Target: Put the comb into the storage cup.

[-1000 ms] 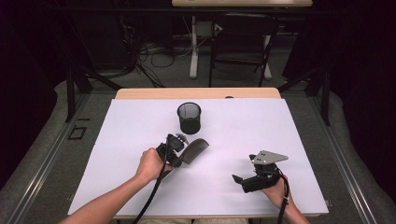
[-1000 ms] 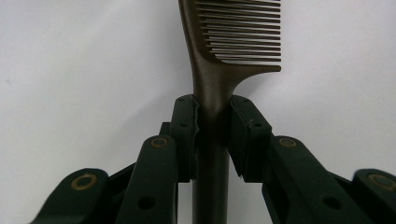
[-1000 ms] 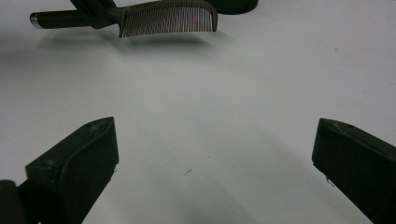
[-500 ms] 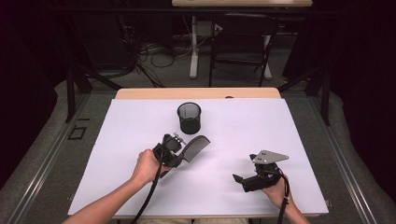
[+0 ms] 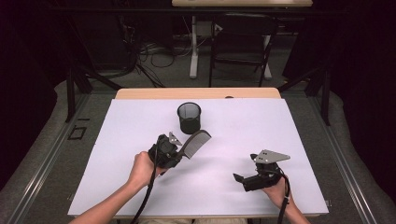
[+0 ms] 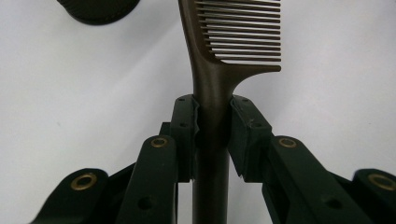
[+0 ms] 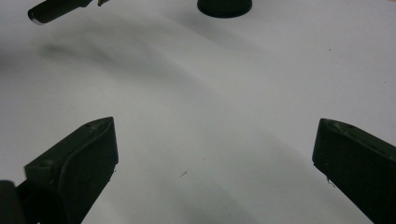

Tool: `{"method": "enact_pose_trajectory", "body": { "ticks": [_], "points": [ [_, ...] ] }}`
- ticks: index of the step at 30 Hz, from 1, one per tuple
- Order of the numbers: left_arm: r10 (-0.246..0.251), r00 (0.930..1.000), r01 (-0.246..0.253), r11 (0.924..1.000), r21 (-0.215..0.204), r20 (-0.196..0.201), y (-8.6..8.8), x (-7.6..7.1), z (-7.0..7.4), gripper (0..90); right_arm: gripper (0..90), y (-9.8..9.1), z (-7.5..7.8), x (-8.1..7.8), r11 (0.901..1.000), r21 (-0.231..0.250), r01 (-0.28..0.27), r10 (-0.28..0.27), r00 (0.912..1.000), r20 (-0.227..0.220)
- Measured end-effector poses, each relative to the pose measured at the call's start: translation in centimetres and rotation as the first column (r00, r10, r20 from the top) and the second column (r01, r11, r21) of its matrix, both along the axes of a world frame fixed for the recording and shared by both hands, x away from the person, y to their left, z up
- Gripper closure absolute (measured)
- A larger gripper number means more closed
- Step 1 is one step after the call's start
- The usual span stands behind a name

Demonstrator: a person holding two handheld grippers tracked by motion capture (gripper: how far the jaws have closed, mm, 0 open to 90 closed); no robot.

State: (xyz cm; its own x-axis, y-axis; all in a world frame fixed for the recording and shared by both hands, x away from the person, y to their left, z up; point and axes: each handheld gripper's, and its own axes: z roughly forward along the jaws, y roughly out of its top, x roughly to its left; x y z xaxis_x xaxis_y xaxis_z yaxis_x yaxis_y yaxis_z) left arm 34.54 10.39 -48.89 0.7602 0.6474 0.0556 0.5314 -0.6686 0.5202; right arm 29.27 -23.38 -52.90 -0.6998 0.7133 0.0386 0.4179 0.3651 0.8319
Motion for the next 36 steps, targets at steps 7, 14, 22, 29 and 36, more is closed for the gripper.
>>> {"method": "enact_pose_trajectory", "body": {
  "ticks": [7, 14, 22, 29, 36],
  "points": [
    [-0.015, 0.9975, 0.018, 0.9985, -0.051, 0.069, 0.8, -0.6, 0.2, 72.7, 0.0, 0.0, 0.0, 0.0, 1.0000, -0.005, 0.002, -0.002, 1.0000, 0.003],
    [-0.013, 0.9931, 0.025, 0.9948, -0.098, 0.117, 1.6, -1.0, 0.1, 72.7, 0.0, 0.0, -0.1, 0.1, 1.0000, -0.008, 0.006, -0.006, 1.0000, 0.002],
    [0.007, 0.9885, 0.020, 0.9847, -0.173, 0.151, 2.3, -1.3, -0.9, 72.7, 0.0, 0.0, -0.1, 0.2, 0.9999, -0.007, 0.012, -0.012, 0.9999, 0.000],
    [0.034, 0.9816, 0.010, 0.9734, -0.229, 0.188, 3.3, -1.3, -1.3, 72.7, 0.0, -0.1, -0.1, 0.2, 0.9997, -0.011, 0.020, -0.020, 0.9998, 0.005],
    [0.055, 0.9737, 0.008, 0.9615, -0.275, 0.221, 3.9, -1.3, -1.6, 72.7, 0.0, -0.1, 0.0, 0.2, 0.9996, -0.015, 0.023, -0.023, 0.9997, 0.013]
  ]
}}
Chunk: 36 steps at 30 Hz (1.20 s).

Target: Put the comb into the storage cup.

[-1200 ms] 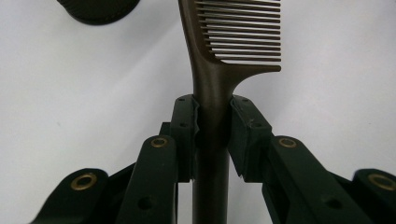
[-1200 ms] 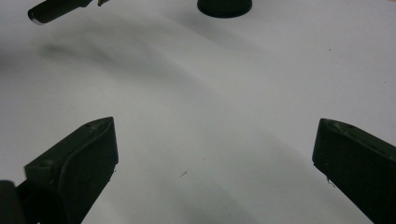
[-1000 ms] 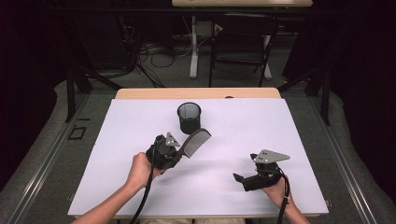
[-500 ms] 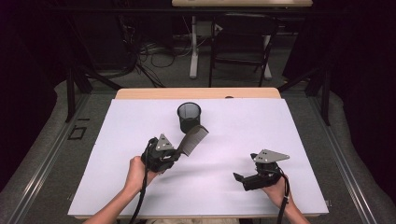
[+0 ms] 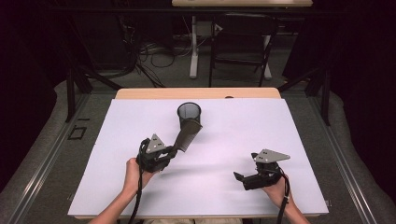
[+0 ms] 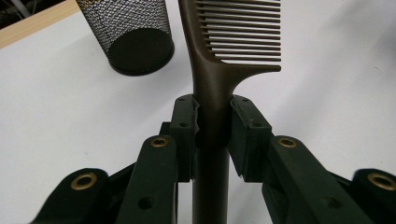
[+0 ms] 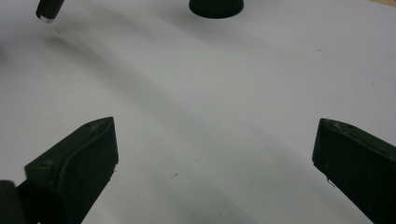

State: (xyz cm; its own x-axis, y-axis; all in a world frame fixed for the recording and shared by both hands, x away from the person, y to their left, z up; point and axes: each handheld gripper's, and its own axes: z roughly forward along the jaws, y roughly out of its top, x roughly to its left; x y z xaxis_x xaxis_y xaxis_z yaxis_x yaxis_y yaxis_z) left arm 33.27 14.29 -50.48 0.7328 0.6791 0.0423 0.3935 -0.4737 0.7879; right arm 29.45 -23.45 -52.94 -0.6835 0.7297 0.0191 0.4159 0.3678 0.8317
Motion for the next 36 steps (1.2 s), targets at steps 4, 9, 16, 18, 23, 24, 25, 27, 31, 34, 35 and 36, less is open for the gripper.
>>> {"method": "enact_pose_trajectory", "body": {
  "ticks": [4, 9, 16, 18, 23, 24, 25, 27, 31, 34, 35, 36],
  "points": [
    [0.007, 0.9998, -0.007, 0.9998, -0.020, 0.019, 0.3, 0.1, -0.1, 72.6, 0.0, 0.0, -0.1, 0.0, 1.0000, 0.000, 0.004, -0.004, 1.0000, -0.005],
    [0.037, 0.9985, -0.035, 0.9978, -0.056, 0.040, 0.7, 0.4, -0.3, 72.6, 0.0, 0.1, -0.1, 0.1, 1.0000, -0.004, -0.001, 0.001, 1.0000, -0.004],
    [0.081, 0.9951, -0.076, 0.9935, -0.085, 0.057, 1.5, 0.7, -0.5, 72.6, 0.0, 0.1, -0.1, 0.1, 1.0000, -0.004, -0.003, 0.003, 1.0000, -0.006],
    [0.089, 0.9943, -0.083, 0.9923, -0.091, 0.059, 1.7, 0.9, -0.5, 72.6, 0.0, 0.1, -0.1, 0.1, 1.0000, -0.002, -0.006, 0.006, 1.0000, -0.006],
    [0.110, 0.9915, -0.102, 0.9883, -0.113, 0.068, 2.1, 1.3, -0.7, 72.6, 0.0, 0.0, -0.2, 0.2, 1.0000, -0.004, -0.006, 0.006, 0.9999, -0.009],
    [0.111, 0.9915, -0.103, 0.9880, -0.115, 0.067, 2.1, 1.3, -0.8, 72.6, 0.0, 0.0, -0.2, 0.2, 1.0000, -0.003, -0.006, 0.006, 0.9999, -0.008],
    [0.115, 0.9909, -0.106, 0.9874, -0.117, 0.070, 2.2, 1.4, -0.8, 72.6, 0.0, 0.0, -0.2, 0.2, 1.0000, -0.003, -0.006, 0.006, 1.0000, -0.008],
    [0.121, 0.9899, -0.111, 0.9862, -0.122, 0.073, 2.3, 1.5, -0.9, 72.6, 0.0, 0.0, -0.2, 0.2, 1.0000, -0.003, -0.008, 0.008, 1.0000, -0.006],
    [0.133, 0.9872, -0.121, 0.9833, -0.136, 0.087, 2.5, 1.7, -1.0, 72.6, 0.0, 0.1, 0.0, 0.1, 0.9999, 0.003, -0.010, 0.010, 0.9999, 0.010],
    [0.146, 0.9847, -0.131, 0.9807, -0.145, 0.095, 2.6, 1.8, -1.0, 72.6, 0.0, 0.1, -0.1, 0.1, 0.9999, 0.004, -0.014, 0.014, 0.9999, 0.004],
    [0.150, 0.9839, -0.134, 0.9796, -0.150, 0.097, 2.7, 1.9, -1.0, 72.6, 0.0, 0.1, -0.1, 0.1, 0.9999, 0.004, -0.012, 0.012, 0.9999, 0.003],
    [0.152, 0.9837, -0.136, 0.9791, -0.151, 0.097, 2.7, 1.9, -1.0, 72.6, 0.0, 0.1, -0.1, 0.1, 0.9999, 0.004, -0.012, 0.012, 0.9999, 0.002]
  ]
}}
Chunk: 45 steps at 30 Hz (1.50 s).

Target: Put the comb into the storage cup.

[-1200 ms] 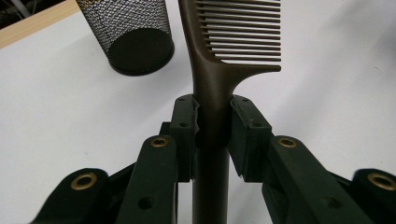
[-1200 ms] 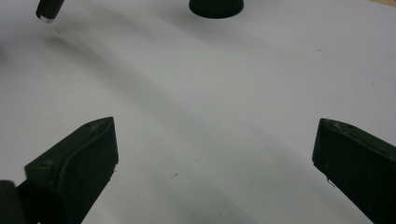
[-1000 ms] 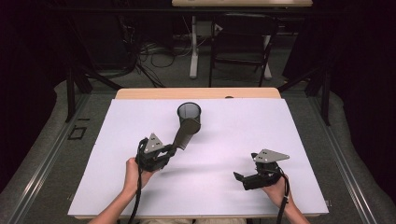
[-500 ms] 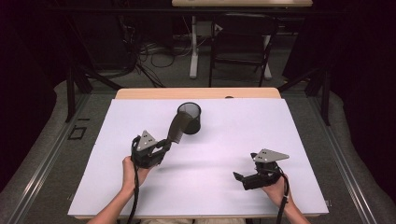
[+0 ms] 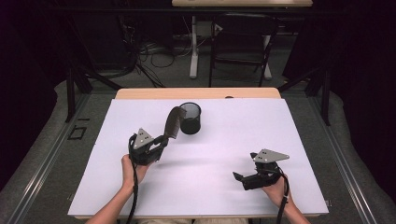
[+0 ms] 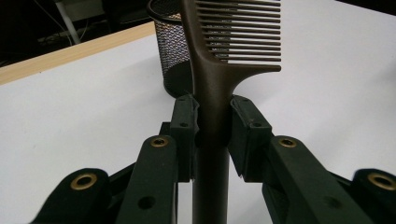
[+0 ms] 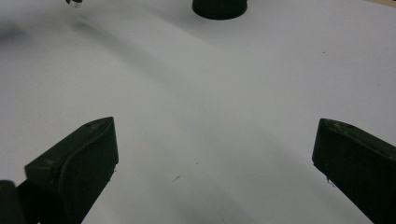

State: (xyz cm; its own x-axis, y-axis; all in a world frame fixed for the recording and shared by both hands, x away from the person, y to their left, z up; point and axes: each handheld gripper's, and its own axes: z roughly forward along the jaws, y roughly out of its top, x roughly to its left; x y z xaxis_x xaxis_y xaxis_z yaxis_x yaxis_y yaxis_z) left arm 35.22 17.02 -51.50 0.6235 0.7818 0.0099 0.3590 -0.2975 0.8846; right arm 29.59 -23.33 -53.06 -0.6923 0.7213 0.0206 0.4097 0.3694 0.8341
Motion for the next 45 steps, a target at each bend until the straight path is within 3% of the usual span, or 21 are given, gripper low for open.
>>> {"method": "enact_pose_trajectory", "body": {
  "ticks": [16, 36, 45],
  "points": [
    [0.040, 0.9989, -0.039, 0.9983, -0.044, 0.026, 1.0, 0.6, 0.1, 72.6, 0.0, 0.0, 0.0, 0.0, 1.0000, -0.003, 0.007, -0.007, 0.9999, 0.009],
    [0.044, 0.9966, -0.037, 0.9950, -0.092, 0.070, 1.3, 1.7, 1.2, 72.6, 0.0, -0.1, 0.1, 0.0, 0.9999, 0.000, 0.014, -0.014, 0.9999, 0.005],
    [0.046, 0.9968, -0.038, 0.9933, -0.109, 0.066, 1.5, 1.8, 1.6, 72.6, 0.0, -0.1, 0.1, -0.1, 0.9999, 0.002, 0.010, -0.010, 0.9999, 0.002]
  ]
}}
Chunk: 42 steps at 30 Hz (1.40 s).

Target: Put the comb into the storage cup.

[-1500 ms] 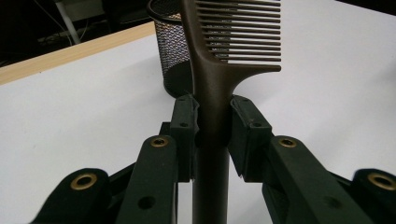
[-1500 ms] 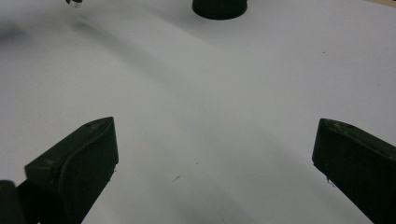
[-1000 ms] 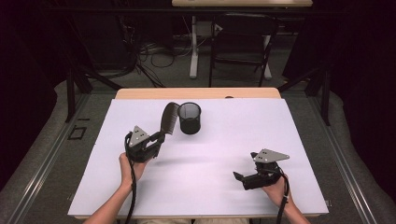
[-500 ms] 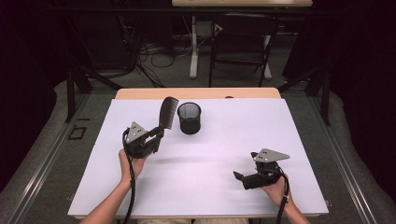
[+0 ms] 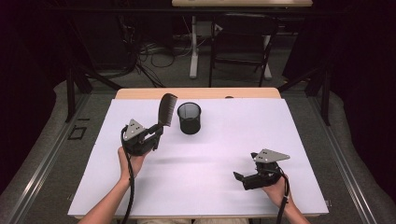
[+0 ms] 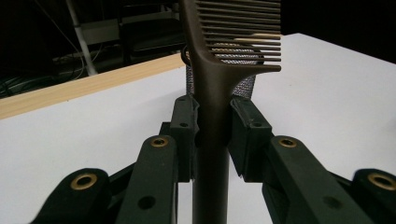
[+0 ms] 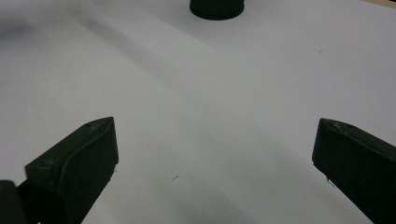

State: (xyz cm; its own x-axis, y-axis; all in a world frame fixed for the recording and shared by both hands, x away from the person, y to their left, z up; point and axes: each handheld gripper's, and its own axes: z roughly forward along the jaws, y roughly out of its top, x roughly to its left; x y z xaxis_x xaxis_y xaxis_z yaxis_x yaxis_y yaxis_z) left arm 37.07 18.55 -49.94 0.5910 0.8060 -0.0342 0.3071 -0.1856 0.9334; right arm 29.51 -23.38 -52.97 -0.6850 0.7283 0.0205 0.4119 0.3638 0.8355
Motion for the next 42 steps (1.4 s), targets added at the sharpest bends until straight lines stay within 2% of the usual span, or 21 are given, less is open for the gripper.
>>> {"method": "enact_pose_trajectory", "body": {
  "ticks": [9, 16, 27, 33, 42],
  "points": [
    [0.010, 0.9999, -0.009, 0.9995, -0.030, 0.012, 0.5, 0.4, 0.7, 72.6, 0.0, -0.1, -0.1, 0.1, 0.9999, -0.002, 0.017, -0.017, 0.9999, -0.002],
    [0.026, 0.9996, -0.026, 0.9977, -0.062, 0.004, 1.0, 0.7, 0.7, 72.6, 0.0, -0.1, -0.1, 0.0, 0.9997, -0.008, 0.022, -0.022, 0.9998, 0.000],
    [0.032, 0.9994, -0.031, 0.9973, -0.066, 0.012, 0.4, 1.6, 1.5, 72.6, 0.0, 0.0, -0.3, 0.1, 0.9997, -0.018, 0.016, -0.016, 0.9999, 0.002],
    [0.030, 0.9995, -0.029, 0.9957, -0.088, 0.010, 0.2, 2.3, 2.0, 72.6, 0.0, 0.0, -0.2, -0.1, 0.9997, -0.019, 0.012, -0.012, 0.9999, 0.007],
    [0.037, 0.9987, -0.034, 0.9961, -0.081, 0.034, -0.4, 3.3, 2.6, 72.6, 0.0, -0.1, -0.1, 0.0, 0.9997, -0.017, 0.015, -0.014, 0.9998, 0.011]
  ]
}}
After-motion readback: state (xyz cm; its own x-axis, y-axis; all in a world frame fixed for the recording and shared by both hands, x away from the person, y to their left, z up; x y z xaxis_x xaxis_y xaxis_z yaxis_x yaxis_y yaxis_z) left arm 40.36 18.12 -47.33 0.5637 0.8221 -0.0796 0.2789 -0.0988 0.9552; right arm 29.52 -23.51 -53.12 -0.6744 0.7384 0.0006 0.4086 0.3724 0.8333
